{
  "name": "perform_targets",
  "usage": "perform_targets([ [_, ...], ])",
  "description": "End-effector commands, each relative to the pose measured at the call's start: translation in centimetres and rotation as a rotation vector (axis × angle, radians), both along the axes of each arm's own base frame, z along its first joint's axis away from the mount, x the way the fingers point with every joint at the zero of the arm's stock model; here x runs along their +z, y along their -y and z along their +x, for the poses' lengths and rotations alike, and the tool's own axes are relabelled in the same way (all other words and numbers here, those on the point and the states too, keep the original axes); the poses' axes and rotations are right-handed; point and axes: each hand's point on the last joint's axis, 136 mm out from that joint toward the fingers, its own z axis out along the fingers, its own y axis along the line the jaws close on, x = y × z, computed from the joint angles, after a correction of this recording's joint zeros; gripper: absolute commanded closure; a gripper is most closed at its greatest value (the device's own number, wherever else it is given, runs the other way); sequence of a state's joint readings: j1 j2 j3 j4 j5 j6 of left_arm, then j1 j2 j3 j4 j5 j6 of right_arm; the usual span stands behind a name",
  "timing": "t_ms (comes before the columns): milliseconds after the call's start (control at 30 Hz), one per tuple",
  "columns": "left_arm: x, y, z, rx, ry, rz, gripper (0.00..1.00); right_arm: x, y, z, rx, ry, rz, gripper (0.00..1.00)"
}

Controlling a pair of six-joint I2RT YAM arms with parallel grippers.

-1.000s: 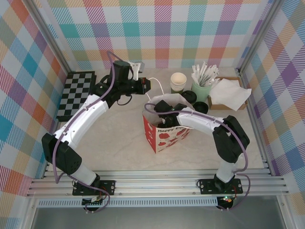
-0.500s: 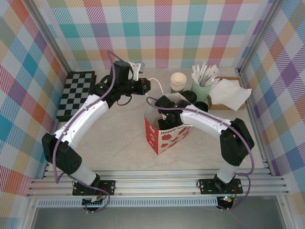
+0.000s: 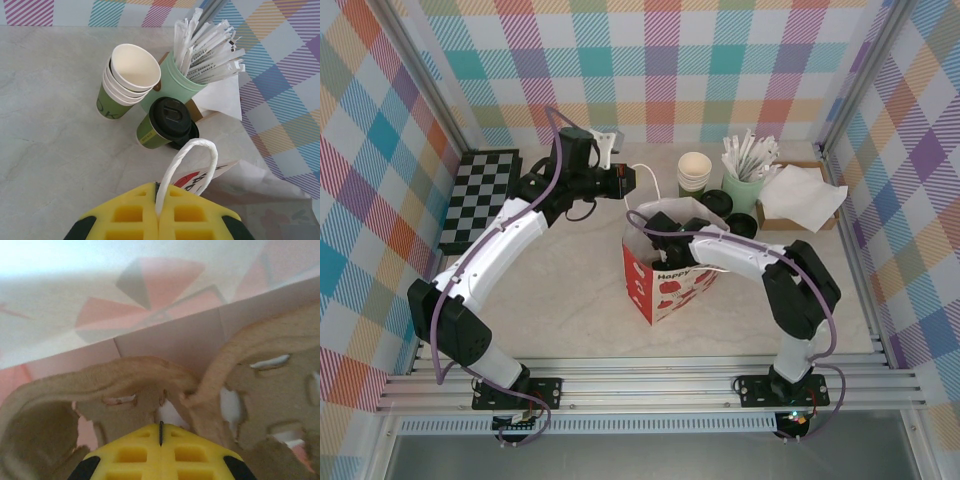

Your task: Pack the takeout coffee

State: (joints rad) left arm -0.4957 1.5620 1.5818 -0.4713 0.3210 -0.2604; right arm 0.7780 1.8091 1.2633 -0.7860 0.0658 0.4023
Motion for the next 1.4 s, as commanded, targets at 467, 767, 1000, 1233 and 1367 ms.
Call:
perform_targets([
  [467, 2.0, -0.9, -0.5, -0.003, 0.06, 0.003, 1.0, 2.6, 0.4, 0.3, 0.031, 0.05, 0.009, 1.0],
  [767, 2.5, -0.9, -0.6, 0.002, 0.062, -0.011, 1.0, -1.2, 2.3, -1.5, 0.012, -0.048, -0.091, 1.0],
  [1000, 2.2, -0.9, -0.4, 0.007, 0.047, -0.005, 1.0, -1.6, 2.7, -1.2, -0.001, -0.041, -0.124, 0.92],
  [1233, 2.1, -0.9, -0.5, -0.004, 0.054, 0.003, 1.0, -0.2, 0.7, -1.4, 0.053, -0.035, 0.0, 0.91],
  [1367, 2.1, -0.8, -0.6, -0.009, 0.052, 0.004, 1.0, -0.2, 1.3, -1.1, 0.053, -0.019, -0.036, 0.9],
])
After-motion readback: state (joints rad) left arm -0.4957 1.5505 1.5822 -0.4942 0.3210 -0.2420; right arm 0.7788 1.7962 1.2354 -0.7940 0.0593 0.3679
